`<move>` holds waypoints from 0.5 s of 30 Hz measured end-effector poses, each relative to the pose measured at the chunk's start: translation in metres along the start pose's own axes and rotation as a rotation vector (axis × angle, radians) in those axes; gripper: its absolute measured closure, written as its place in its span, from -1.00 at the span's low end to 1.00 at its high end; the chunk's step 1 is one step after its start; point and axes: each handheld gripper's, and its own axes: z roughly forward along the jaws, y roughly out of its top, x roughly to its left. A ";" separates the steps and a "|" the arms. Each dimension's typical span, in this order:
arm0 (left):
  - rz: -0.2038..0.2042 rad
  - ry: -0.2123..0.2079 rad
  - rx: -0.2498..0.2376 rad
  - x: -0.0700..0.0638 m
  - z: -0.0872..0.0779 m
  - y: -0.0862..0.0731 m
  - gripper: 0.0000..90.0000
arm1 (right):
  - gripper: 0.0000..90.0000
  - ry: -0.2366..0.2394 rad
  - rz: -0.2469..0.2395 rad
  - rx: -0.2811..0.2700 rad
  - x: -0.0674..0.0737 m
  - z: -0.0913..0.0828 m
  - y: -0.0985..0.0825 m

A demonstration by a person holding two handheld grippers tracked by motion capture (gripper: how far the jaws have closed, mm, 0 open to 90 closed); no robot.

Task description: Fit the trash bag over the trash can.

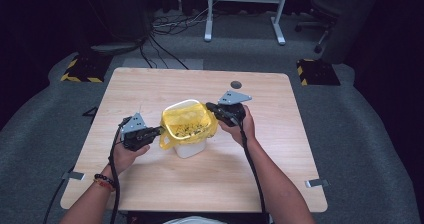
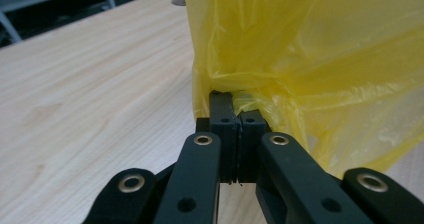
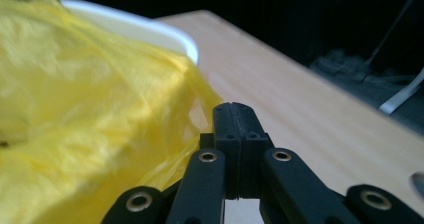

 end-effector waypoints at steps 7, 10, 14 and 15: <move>-0.077 0.043 -0.078 0.013 -0.010 0.001 0.90 | 1.00 -0.029 -0.017 -0.091 -0.009 -0.016 0.014; -0.087 0.036 -0.018 0.015 0.004 0.000 0.91 | 1.00 -0.014 0.005 -0.048 -0.013 -0.004 0.007; -0.105 0.024 0.010 0.017 0.018 0.004 0.93 | 1.00 0.004 0.032 -0.016 -0.013 0.010 -0.003; -0.114 0.027 0.011 0.017 0.020 0.005 0.93 | 1.00 0.009 0.044 -0.013 -0.013 0.013 -0.005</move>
